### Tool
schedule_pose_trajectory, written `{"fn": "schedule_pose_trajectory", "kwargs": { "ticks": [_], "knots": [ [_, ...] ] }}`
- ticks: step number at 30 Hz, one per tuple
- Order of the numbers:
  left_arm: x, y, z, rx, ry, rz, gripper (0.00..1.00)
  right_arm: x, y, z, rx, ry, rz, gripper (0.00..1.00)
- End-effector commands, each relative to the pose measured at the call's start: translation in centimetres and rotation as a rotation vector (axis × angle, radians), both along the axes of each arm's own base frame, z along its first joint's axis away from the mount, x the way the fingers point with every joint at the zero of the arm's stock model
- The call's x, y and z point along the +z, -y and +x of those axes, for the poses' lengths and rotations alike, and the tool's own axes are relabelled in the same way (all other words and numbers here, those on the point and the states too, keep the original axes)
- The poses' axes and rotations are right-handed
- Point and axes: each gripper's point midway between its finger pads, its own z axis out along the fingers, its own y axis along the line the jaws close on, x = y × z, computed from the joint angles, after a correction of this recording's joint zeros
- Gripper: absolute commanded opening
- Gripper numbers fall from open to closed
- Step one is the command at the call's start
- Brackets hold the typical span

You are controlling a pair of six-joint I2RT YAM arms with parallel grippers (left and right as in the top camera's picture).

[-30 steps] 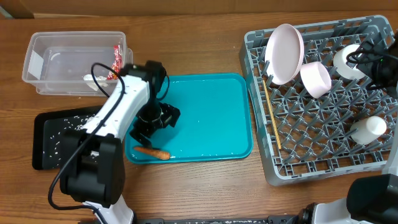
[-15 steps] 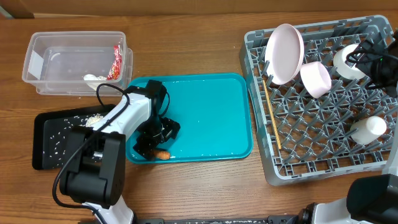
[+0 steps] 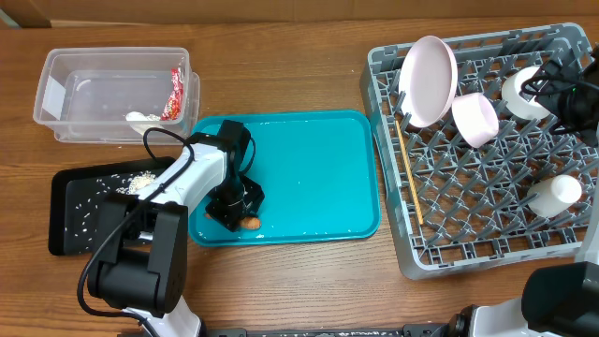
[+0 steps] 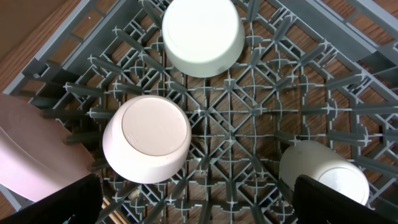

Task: Sort waste into correct bins and load items into the dishwasher
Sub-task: 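Carry the carrot left and drop it onto the black tray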

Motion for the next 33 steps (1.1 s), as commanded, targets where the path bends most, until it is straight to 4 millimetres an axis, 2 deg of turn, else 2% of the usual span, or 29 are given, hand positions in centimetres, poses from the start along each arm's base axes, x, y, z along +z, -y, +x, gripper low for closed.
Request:
{"fn": "schedule_pose_trajectory", "kwargs": {
  "ticks": [1,6,12,18,21,26,28,29,33],
  "knots": [
    [-0.5,-1.0,-0.5,-0.001,-0.004,0.059,0.49,0.3,-0.1,0.2,0.006,0.012,0.000,1.00],
    [-0.5,-1.2,-0.4,-0.003,0.000,0.070,0.32,0.3,-0.1,0.2,0.006,0.011,0.000,1.00],
    [-0.5,-1.3,-0.4,-0.004,0.004,0.080,0.29,0.3,-0.1,0.2,0.006,0.011,0.001,1.00],
    [-0.1,-1.7,0.4,-0.064,0.024,0.061,0.06,0.2,-0.1,0.1,0.006,0.009,0.001,0.99],
    [0.9,-2.2,1.2,-0.074,0.028,0.048,0.04,0.2,-0.1,0.1,0.006,0.008,0.001,0.99],
    [4.3,-4.3,3.2,-0.074,0.046,0.073,0.04,0.2,-0.1,0.1,0.006,0.008,0.001,0.99],
    [6.5,-5.8,4.3,-0.086,0.085,0.111,0.04,0.2,-0.1,0.1,0.006,0.008,0.001,0.99],
    [8.6,-7.2,5.0,-0.068,0.122,0.161,0.04,0.2,-0.1,0.1,0.006,0.008,0.000,0.99],
    [13.3,-11.1,5.8,-0.005,0.218,0.268,0.04,0.2,-0.1,0.1,0.006,0.008,0.000,0.99]
  ]
}}
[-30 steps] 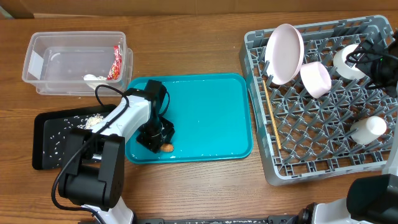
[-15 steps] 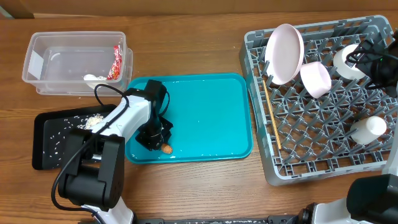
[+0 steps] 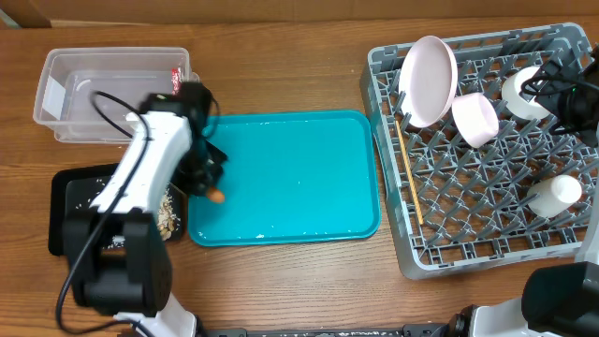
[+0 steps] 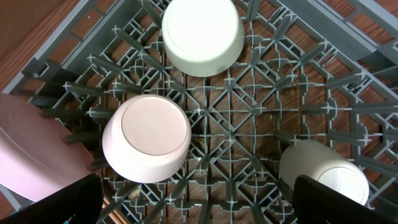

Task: Sort waste into correct bins and load items into the dishwasher
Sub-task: 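Carry the carrot left and drop it onto the black tray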

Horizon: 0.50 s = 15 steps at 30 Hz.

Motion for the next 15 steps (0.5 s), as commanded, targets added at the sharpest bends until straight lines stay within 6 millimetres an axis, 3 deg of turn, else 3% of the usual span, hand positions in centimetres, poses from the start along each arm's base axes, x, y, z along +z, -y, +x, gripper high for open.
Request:
{"fn": "schedule_pose_trajectory", "kwargs": {
  "ticks": [1,4,7,11,15],
  "knots": [
    [6.1,-5.3,1.4,0.041,0.175,0.155,0.04,0.3,-0.1,0.1,0.006,0.010,0.000,0.99],
    [7.7,-9.4,0.4,0.127,0.199,0.234,0.04,0.3,-0.1,0.1,0.006,0.010,0.000,0.99],
    [7.7,-12.9,-0.6,0.184,0.170,0.295,0.04,0.2,-0.1,0.1,0.007,0.008,0.000,0.99],
    [6.1,-15.9,-2.1,0.277,0.106,0.309,0.04,0.1,-0.1,-0.1,0.009,-0.001,0.002,0.99],
    [3.2,-18.4,-2.8,0.309,0.064,0.315,0.04,0.1,-0.2,-0.1,0.009,-0.003,0.003,0.99]
  ]
}}
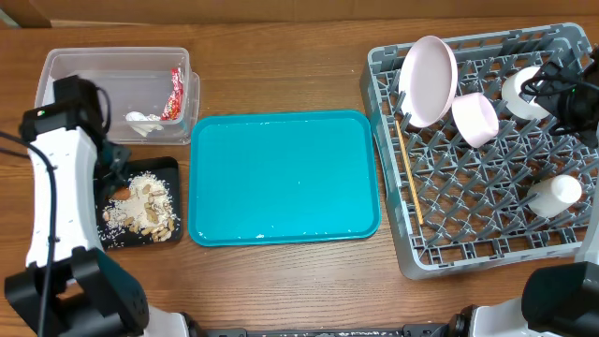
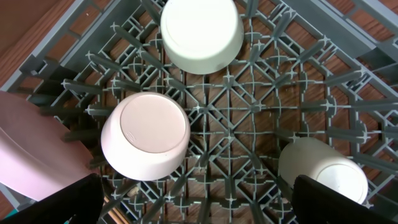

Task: Sort waste into correct bins and load items into the dishwasher
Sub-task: 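Carry the carrot left and drop it onto the black tray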

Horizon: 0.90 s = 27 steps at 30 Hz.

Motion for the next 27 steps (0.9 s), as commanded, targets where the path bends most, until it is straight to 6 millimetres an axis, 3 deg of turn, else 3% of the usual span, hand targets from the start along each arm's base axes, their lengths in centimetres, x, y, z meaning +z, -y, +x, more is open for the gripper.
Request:
{"fn": "schedule_pose_trajectory", "kwargs": {
  "ticks": [1,13,24,27],
  "knots": [
    [-2.6,-2.1,-1.1,-0.005,-0.081,0.023,0.04,0.2,-0.1,0.1,0.009,0.006,0.000,0.99],
    [-8.4,-7.1,-2.8,0.075,-0.217,0.074,0.04,-0.4,-0.5,-1.1,0.009,-0.046,0.019,0.99],
    [-12.8,-7.4,-2.9,0.068,-0.297,0.044,0.11,-1.2,-1.1,-2.9,0.009,-0.127,0.047,0.99],
    [-13.3,-7.4,-2.9,0.067,-0.307,0.039,0.19,-1.2,-1.2,-3.2,0.009,-0.136,0.051,0.99]
  ]
}}
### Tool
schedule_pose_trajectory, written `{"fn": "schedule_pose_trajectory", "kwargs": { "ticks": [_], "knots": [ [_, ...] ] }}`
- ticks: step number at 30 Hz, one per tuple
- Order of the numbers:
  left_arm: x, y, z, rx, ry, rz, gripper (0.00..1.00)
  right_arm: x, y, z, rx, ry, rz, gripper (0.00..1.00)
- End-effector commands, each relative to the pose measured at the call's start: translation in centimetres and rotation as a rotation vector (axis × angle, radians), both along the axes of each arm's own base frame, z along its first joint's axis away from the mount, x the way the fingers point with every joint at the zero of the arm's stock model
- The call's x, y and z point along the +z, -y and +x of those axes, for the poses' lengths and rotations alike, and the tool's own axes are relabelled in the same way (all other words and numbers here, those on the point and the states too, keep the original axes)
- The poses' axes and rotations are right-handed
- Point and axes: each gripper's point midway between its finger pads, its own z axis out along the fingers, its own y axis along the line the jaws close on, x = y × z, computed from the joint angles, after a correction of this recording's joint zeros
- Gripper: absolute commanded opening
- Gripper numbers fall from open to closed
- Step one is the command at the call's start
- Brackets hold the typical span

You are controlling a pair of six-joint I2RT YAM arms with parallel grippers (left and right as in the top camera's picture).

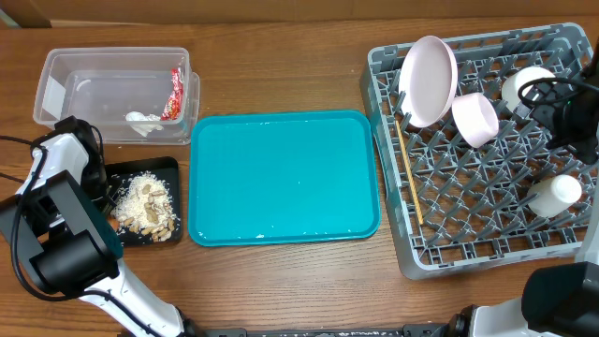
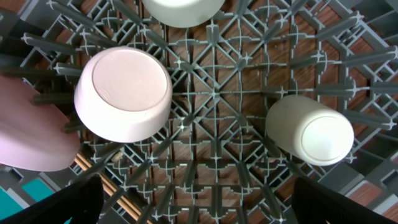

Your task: Sort waste into correct bins and load items into the dishwasher

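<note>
The teal tray [image 1: 285, 178] lies bare at the middle. A black tray [image 1: 167, 165] to its left holds a heap of food scraps [image 1: 142, 204]. My left gripper [image 1: 92, 167] hangs at that tray's left edge, and its jaws are too dark to read. The clear bin [image 1: 56, 84] holds a red wrapper [image 1: 174, 94] and a white wad. My right gripper [image 2: 199, 202] is open over the grey dish rack [image 1: 393, 234] with nothing between its fingers. A pink bowl [image 2: 124, 93] and a white cup [image 2: 311, 130] lie beyond it.
The rack also carries an upright pink plate [image 1: 429, 80], a white bowl [image 1: 526, 89] and wooden chopsticks [image 1: 407, 173] along its left side. The right arm's cable loops over the rack's far right corner. The left arm's base stands at the front left.
My left arm has drawn back to the left, its gripper now at the black tray's left edge. The right gripper has shifted toward the rack's near side, so bowl and cup sit higher in its view.
My left gripper was down on the teal tray at a small orange scrap. It then held the scrap at the tray's left edge, and after that hung over the black tray. The teal tray is now bare. The right gripper stayed open over the rack, moving only at the end.
</note>
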Motion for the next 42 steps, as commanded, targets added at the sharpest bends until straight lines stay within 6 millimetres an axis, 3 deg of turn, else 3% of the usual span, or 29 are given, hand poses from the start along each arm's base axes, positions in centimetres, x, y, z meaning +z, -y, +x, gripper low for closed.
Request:
{"fn": "schedule_pose_trajectory", "kwargs": {
  "ticks": [1,5,9,12,14,18,22,23,24,28,32,37,42],
  "knots": [
    [-0.6,-0.4,-0.5,-0.006,-0.037,0.014,0.24,0.2,-0.1,0.0,0.009,0.003,0.003,0.99],
    [-0.6,-0.3,-0.5,-0.037,-0.048,-0.004,0.52,0.2,-0.1,0.0,0.009,0.003,0.003,0.99],
    [0.2,0.4,0.2,-0.040,-0.027,-0.063,0.56,0.3,-0.1,0.3,0.011,0.016,0.003,0.99],
    [2.1,0.9,2.5,-0.057,0.051,-0.110,0.56,0.5,-1.4,1.4,0.099,0.063,0.054,0.99],
    [4.3,1.2,4.6,-0.096,0.130,-0.119,0.56,0.9,-3.3,2.5,0.204,0.120,0.119,0.99],
    [11.1,3.3,10.4,-0.298,0.335,-0.097,0.57,1.9,-8.1,4.1,0.441,0.202,0.203,0.99],
    [17.9,9.8,15.3,-0.720,0.514,-0.158,0.63,1.8,-13.1,3.9,0.677,0.185,0.193,1.00],
    [19.0,11.8,15.6,-0.816,0.529,-0.184,0.75,1.7,-14.2,3.7,0.724,0.177,0.191,1.00],
    [19.7,13.7,15.5,-0.899,0.526,-0.210,1.00,1.6,-15.4,3.4,0.768,0.167,0.191,1.00],
    [19.6,18.9,11.6,-0.990,0.383,-0.331,1.00,0.9,-17.7,1.8,0.829,0.084,0.176,1.00],
    [18.8,22.1,6.1,-1.005,0.171,-0.469,0.98,0.6,-17.6,0.3,0.760,0.024,0.212,1.00],
    [20.1,23.9,3.3,-1.060,0.138,-0.486,0.97,2.1,-16.0,-0.8,0.716,0.050,0.201,1.00],
    [23.1,25.1,1.4,-1.157,0.317,-0.380,1.00,5.0,-14.5,-1.8,0.680,0.184,0.140,1.00]
  ]
}}
